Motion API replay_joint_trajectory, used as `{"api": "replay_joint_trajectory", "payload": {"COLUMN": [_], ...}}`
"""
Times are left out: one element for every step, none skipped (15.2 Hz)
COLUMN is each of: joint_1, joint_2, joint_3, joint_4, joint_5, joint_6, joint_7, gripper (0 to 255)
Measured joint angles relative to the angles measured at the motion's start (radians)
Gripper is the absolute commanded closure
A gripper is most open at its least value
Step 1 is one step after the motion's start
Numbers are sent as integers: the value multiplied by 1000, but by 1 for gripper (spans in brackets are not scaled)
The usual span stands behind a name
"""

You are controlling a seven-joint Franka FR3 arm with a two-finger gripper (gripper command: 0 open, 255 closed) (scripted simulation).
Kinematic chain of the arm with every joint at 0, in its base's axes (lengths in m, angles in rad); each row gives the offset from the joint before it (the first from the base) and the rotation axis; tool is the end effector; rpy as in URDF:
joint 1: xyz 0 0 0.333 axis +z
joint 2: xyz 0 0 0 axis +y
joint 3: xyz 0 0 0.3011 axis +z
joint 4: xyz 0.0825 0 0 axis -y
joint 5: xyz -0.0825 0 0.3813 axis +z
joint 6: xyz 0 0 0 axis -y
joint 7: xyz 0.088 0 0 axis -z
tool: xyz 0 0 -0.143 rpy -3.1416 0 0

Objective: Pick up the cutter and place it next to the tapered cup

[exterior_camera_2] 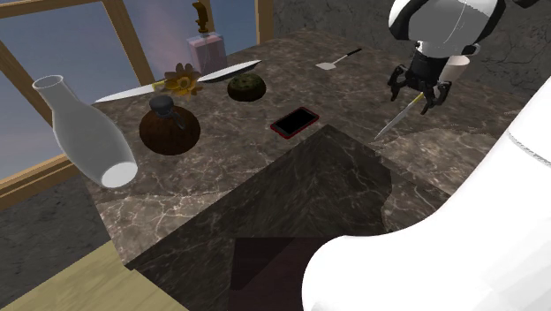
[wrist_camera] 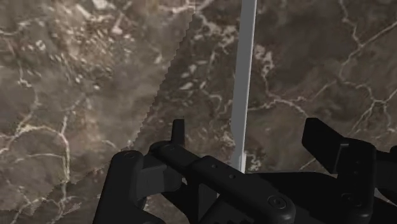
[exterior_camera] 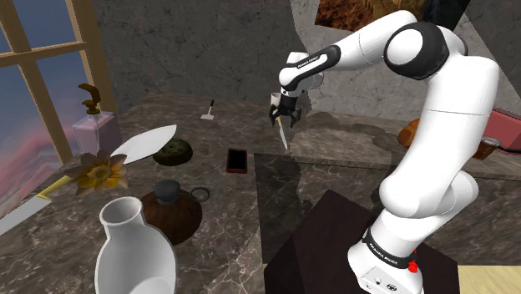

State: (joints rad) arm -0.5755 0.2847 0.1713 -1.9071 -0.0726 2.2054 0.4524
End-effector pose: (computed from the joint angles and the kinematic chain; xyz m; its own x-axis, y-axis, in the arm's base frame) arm 0.5598 -0.2474 0.3046 0.6811 -0.7318 0.0214 -0.7320 -0.6813 0.0022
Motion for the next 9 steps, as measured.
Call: {"api": "replay_joint_trajectory", "payload": {"joint_1": [-1, -1, -2, -3, -3, -3, -3, -3, -3], "joint_2": [-15, -26, -33, -35, -35, -35, -35, -36, -36], "joint_3": [1, 2, 3, 3, 3, 3, 3, 3, 3], "joint_4": [11, 29, 36, 41, 43, 44, 44, 44, 45], "joint_5": [4, 7, 9, 9, 10, 10, 10, 10, 10], "joint_6": [-26, -54, -67, -74, -77, -78, -79, -80, -80], "joint_7": [-2, -4, -7, -8, -8, -8, -8, -8, -8], "gripper": [0, 0, 0, 0, 0, 0, 0, 0, 0]}}
